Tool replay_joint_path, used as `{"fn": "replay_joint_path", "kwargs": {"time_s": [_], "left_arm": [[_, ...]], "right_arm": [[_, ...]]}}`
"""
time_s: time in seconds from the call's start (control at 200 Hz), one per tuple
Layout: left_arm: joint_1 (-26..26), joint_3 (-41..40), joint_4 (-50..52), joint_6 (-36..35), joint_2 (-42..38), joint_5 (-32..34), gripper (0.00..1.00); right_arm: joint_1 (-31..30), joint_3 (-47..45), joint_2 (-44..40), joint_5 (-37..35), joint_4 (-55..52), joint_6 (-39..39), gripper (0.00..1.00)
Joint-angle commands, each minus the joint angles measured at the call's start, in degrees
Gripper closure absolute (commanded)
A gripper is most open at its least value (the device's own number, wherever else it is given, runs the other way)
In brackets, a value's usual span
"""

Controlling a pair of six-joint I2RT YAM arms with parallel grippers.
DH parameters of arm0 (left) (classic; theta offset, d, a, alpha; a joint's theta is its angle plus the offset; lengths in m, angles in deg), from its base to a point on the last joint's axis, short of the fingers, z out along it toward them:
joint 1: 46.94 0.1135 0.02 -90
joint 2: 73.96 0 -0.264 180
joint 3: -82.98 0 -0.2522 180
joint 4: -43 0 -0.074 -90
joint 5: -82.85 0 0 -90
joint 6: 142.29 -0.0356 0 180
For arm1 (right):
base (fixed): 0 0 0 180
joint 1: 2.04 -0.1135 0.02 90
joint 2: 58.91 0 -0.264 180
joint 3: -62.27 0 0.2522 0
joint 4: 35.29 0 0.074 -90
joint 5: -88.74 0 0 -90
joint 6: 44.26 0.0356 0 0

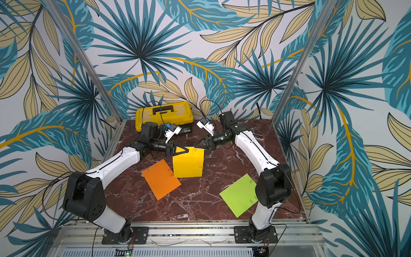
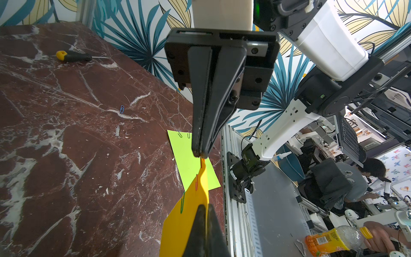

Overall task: Unclip the paperclips from the documents
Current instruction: Remove the paper clip from the document.

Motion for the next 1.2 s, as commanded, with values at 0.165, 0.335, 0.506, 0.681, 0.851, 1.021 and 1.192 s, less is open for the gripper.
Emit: {"fn": "replay_joint_path", "kwargs": {"time_s": [0.165,0.335,0.506,0.681,0.851,1.021,1.192], "left_arm": [[-0.1,-0.6,0.9,-0.9,-1.5,-0.7,1.00],[0.0,-0.6,0.9,-0.8,-1.5,-0.7,1.00],[0.0,-0.6,0.9,-0.8,-1.4,-0.7,1.00],[0.0,-0.7,0.9,-0.7,-1.3,-0.8,1.00],[-0.1,-0.8,0.9,-0.7,-1.1,-0.8,1.00],[-0.1,-0.9,0.9,-0.6,-0.9,-1.0,1.00],[-0.1,-1.1,0.9,-0.6,-1.1,-1.0,1.00]], "right_arm": [[0.6,1.6,1.5,0.0,1.0,0.9,0.94],[0.9,1.8,1.6,0.2,1.3,1.2,0.94],[0.9,1.8,1.6,0.6,1.6,1.4,0.94],[1.0,1.8,1.5,0.4,1.9,1.5,0.94],[1.4,1.7,1.1,0.3,3.2,2.6,0.94],[2.1,1.4,0.9,1.3,6.1,4.9,0.94],[2.6,1.4,0.9,0.7,7.5,6.1,0.94]]}}
